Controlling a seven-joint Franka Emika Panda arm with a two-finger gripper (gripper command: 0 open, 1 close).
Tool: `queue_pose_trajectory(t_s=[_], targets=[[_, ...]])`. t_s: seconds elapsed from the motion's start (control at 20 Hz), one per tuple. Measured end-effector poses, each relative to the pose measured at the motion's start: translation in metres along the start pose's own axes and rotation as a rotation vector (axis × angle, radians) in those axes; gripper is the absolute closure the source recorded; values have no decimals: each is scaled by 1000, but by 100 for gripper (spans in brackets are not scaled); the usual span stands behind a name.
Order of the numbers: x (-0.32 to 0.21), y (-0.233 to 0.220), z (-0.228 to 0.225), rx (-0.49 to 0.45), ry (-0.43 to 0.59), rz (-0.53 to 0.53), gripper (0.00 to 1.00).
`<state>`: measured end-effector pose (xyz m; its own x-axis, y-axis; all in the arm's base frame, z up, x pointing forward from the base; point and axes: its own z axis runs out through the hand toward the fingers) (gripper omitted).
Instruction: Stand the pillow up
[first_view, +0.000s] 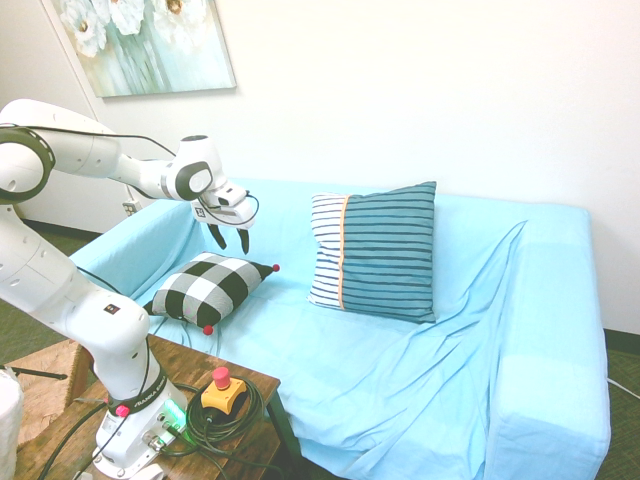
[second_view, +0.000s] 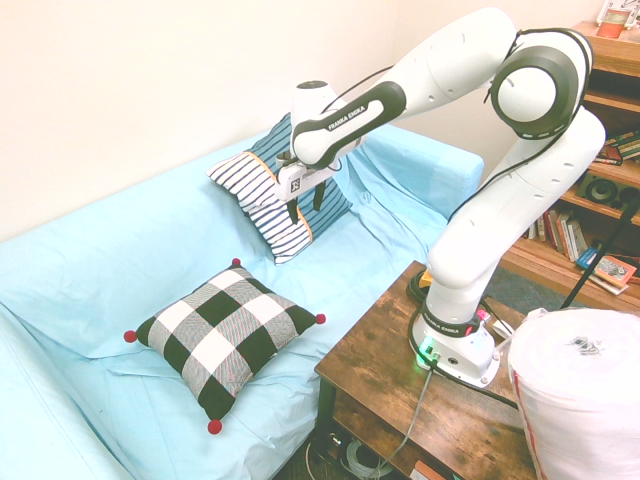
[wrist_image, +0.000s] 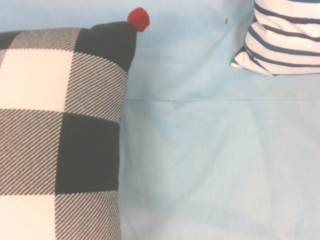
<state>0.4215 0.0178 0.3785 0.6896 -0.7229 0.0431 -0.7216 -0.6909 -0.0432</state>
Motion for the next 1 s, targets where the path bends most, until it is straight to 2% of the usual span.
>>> queue_pose_trajectory(t_s=[0.2,0.55,1.0], targets=[[-15,-11,11,-14,-5,-34,0],[-139,-79,77,-65,-37,-157,0],[-265,-98,183,-177,-91,-277,0]])
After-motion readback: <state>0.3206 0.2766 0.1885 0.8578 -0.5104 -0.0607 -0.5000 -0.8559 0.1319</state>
